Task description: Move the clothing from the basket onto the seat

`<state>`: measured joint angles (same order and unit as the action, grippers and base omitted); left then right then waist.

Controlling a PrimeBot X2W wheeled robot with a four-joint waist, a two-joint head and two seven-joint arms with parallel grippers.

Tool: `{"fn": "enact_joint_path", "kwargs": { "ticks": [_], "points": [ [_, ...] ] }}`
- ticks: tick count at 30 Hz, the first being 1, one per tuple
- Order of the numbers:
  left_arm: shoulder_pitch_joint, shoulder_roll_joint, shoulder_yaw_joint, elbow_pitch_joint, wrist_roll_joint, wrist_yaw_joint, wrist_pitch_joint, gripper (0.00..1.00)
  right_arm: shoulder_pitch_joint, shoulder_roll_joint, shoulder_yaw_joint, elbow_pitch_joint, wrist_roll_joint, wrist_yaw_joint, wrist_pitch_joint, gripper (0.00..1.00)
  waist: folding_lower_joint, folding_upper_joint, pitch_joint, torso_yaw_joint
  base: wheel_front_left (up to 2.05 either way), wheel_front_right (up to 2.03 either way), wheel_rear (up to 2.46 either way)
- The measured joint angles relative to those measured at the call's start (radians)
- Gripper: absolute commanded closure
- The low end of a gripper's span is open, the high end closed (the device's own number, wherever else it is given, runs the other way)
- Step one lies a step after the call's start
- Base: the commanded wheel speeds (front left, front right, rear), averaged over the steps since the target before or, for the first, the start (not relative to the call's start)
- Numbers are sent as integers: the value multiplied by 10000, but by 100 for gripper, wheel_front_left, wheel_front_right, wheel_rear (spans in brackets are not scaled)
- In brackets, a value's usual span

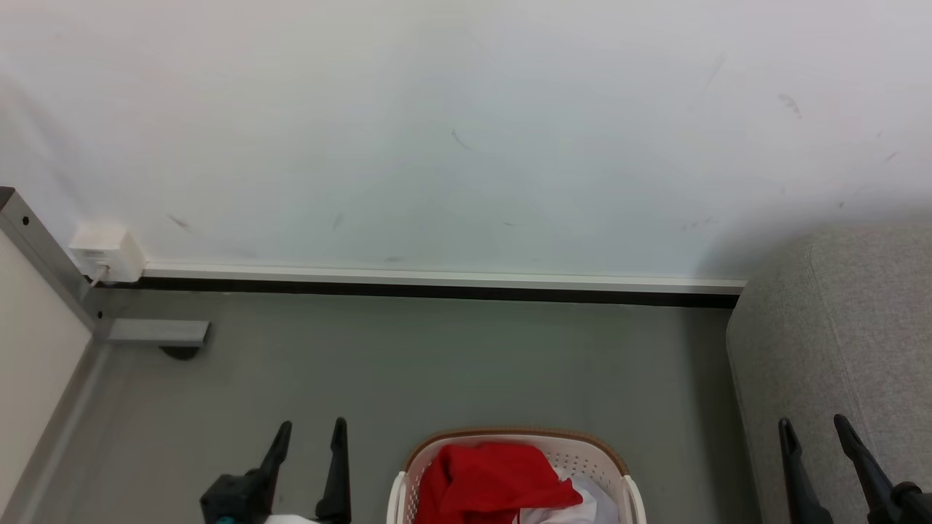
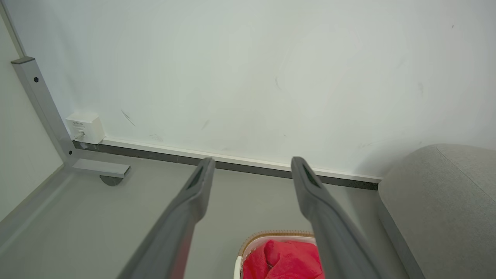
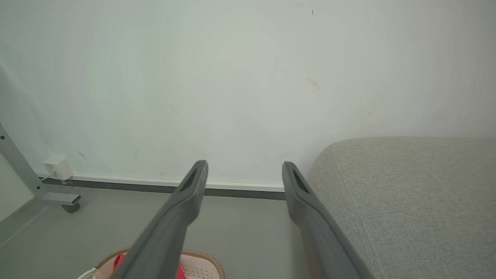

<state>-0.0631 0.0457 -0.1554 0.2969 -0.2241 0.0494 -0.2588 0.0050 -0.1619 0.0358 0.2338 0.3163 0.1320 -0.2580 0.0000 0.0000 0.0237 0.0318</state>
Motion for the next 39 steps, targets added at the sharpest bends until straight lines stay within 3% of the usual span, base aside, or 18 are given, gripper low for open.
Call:
{"fn": "enact_joint_path", "kwargs": {
  "ticks": [28, 35, 39],
  "points": [
    [-17, 12, 42, 40, 146, 13, -48, 0, -113, -29, 61, 169, 213, 0, -63, 0, 0, 0, 170, -213, 0, 0, 0],
    [-556, 13, -255, 98, 173, -44, -52, 0, -470, -38, -15, -278, 376, 0, -67, 0, 0, 0, 743, -668, 0, 0, 0],
    [-1310, 13, -803, 798, 299, -46, -52, 0, -825, -86, -67, -648, 399, 0, -67, 0, 0, 0, 1395, -873, 0, 0, 0]
  ]
}}
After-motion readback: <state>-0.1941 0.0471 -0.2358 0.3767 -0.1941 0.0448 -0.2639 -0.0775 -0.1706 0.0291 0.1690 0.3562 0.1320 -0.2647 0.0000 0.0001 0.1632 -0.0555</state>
